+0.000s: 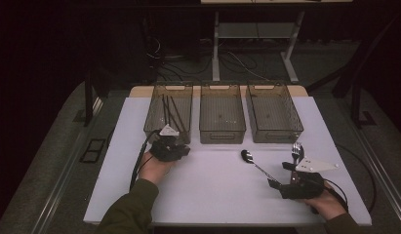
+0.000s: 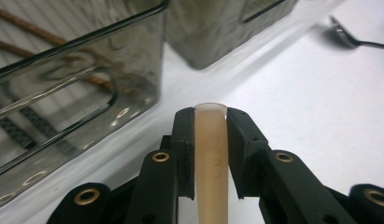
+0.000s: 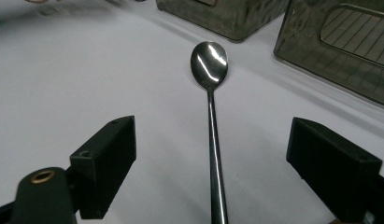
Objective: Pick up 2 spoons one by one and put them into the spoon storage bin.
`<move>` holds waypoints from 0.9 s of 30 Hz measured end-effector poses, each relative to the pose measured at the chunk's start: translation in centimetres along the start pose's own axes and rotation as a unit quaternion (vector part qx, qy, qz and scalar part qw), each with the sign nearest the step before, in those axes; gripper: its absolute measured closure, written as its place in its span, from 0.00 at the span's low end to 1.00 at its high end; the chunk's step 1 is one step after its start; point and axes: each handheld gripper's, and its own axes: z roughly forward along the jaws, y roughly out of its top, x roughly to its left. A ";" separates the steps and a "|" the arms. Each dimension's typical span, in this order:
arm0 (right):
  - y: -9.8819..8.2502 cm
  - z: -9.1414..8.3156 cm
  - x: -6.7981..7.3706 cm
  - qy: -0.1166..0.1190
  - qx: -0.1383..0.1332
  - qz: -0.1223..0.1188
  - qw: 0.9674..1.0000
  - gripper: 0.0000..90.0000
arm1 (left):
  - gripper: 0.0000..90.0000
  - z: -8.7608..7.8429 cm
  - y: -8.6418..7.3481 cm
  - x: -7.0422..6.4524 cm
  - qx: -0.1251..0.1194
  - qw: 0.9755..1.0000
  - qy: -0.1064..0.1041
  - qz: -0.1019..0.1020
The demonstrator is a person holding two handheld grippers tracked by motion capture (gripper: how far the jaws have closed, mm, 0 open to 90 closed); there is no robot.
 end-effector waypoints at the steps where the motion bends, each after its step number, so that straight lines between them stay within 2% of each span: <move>1: 0.0 0.0 0.0 0.000 0.000 0.001 1.000 0.17 | 0.82 -0.1 0.1 -0.1 -0.001 1.000 -0.003 0.002; 8: 0.0 0.1 0.1 0.002 0.001 0.001 1.000 0.17 | 0.82 -0.3 0.7 -1.2 -0.014 0.999 -0.028 0.015; 18: 0.0 0.4 0.2 0.004 0.001 0.003 1.000 0.17 | 0.82 -0.5 2.0 -2.3 -0.027 0.997 -0.064 0.034; 27: 0.0 0.4 0.1 0.003 0.001 0.007 1.000 0.17 | 0.82 0.1 3.9 -3.4 -0.030 0.995 -0.078 0.055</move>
